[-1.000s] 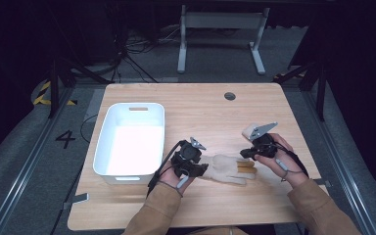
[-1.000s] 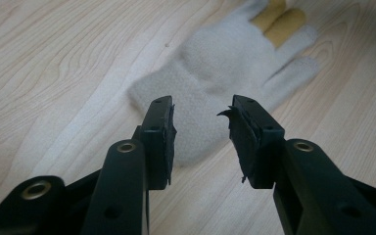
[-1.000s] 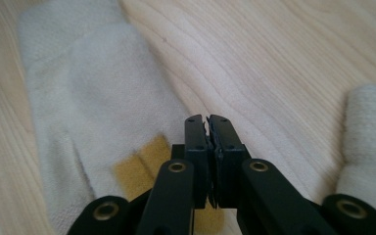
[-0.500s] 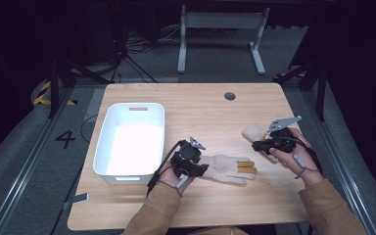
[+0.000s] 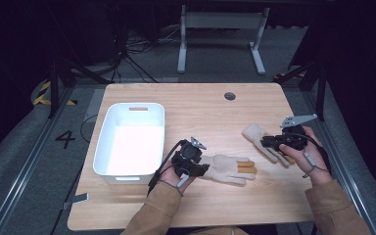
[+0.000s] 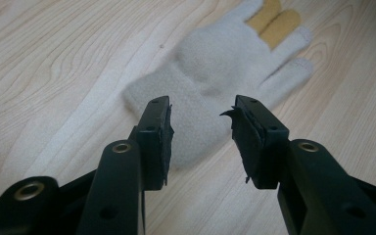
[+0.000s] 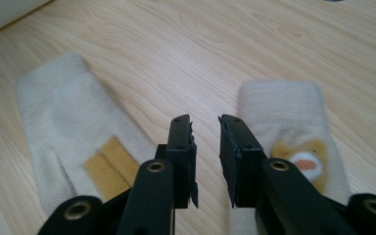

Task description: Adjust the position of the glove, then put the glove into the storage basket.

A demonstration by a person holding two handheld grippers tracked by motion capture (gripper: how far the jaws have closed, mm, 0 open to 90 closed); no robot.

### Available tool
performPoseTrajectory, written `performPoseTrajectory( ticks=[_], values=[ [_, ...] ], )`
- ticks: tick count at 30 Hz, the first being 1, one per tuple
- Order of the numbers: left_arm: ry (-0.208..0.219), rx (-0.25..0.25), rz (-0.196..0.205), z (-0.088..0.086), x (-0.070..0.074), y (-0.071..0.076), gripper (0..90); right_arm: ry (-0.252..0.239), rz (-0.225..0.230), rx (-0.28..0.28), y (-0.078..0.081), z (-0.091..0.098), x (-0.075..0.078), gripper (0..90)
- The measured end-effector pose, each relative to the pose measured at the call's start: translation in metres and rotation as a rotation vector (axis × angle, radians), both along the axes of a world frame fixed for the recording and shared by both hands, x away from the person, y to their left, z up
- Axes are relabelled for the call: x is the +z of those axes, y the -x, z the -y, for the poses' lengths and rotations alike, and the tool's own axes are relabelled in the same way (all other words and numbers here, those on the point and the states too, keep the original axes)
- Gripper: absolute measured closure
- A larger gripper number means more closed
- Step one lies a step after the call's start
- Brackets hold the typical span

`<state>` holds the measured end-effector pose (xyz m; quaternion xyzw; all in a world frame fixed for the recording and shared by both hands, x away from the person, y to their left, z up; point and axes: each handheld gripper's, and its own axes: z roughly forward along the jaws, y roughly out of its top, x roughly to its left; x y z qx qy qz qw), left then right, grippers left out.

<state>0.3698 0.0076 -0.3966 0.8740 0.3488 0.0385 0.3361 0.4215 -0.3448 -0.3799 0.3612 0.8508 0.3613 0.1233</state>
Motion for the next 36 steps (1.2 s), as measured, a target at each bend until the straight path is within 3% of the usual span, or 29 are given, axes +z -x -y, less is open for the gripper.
performPoseTrajectory(
  ticks=[9,21,36],
  values=[
    [0.007,-0.007,0.0,0.0,0.0,0.0,57.6,-0.018,0.04,-0.109,-0.004,0.016,-0.005,61.1],
    [0.012,0.001,-0.004,-0.003,0.0,-0.001,56.2,0.026,0.054,-0.228,-0.017,0.035,-0.021,48.1],
    [0.0,0.005,-0.018,-0.004,-0.004,0.0,55.2,0.036,-0.001,-0.246,-0.027,0.042,-0.037,45.0]
  ],
)
